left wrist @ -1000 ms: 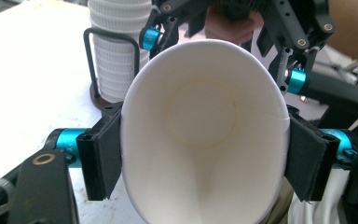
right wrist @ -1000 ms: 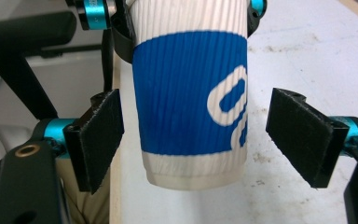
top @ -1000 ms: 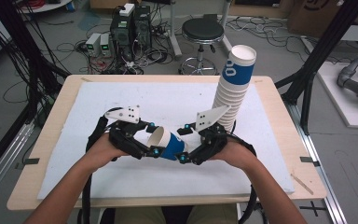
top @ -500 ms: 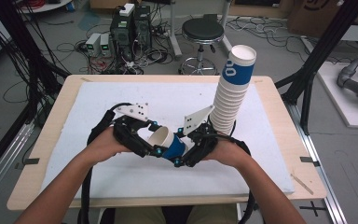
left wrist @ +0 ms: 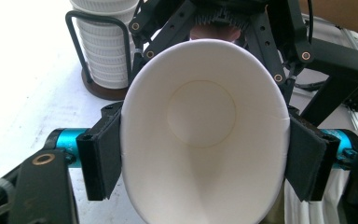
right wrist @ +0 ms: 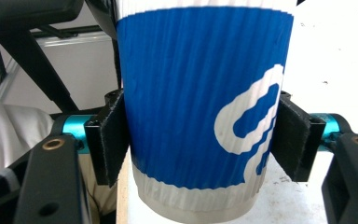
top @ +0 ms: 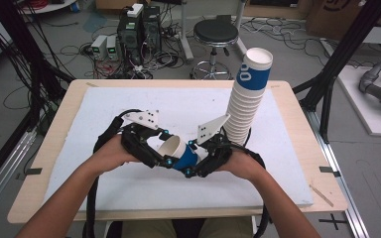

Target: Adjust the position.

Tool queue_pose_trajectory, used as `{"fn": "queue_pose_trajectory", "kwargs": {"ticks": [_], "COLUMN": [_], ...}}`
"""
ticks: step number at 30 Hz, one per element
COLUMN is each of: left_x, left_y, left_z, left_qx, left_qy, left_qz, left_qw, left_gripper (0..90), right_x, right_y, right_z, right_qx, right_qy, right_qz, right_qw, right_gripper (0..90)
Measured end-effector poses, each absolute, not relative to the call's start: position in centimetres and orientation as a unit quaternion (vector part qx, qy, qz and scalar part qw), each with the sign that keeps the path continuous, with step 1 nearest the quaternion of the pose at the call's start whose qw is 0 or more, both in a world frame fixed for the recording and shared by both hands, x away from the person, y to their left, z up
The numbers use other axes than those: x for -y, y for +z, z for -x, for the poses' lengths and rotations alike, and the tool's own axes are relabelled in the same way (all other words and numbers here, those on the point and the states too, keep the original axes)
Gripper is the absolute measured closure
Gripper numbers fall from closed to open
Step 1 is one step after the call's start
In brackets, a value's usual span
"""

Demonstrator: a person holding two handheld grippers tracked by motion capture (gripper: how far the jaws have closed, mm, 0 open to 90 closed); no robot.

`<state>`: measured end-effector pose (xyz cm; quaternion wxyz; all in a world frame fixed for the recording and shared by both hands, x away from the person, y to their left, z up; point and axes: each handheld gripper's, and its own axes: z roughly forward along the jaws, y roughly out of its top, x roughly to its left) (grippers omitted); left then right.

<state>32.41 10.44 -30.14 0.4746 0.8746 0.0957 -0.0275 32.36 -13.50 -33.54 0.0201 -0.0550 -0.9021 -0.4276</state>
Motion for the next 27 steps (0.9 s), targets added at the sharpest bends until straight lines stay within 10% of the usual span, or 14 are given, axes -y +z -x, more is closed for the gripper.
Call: {"fn": "queue_pose_trajectory", "kwargs": {"ticks": [27], "left_x": [-12.2], "left_y": [-33.8], "left_z": [-31.9], "left_qx": [-0.154], "left_qy": [0.004], "left_qz": [-0.705], "left_qw": [0.692], "left_gripper": [11.8], "right_x": [15.1], "right_y": [-36.0], "right_z": [-32.2], "right_qx": [0.805], "right_qy": [-0.581], "right_qz": [0.117], "right_qw": [0.033], "right_gripper": [29.1]}}
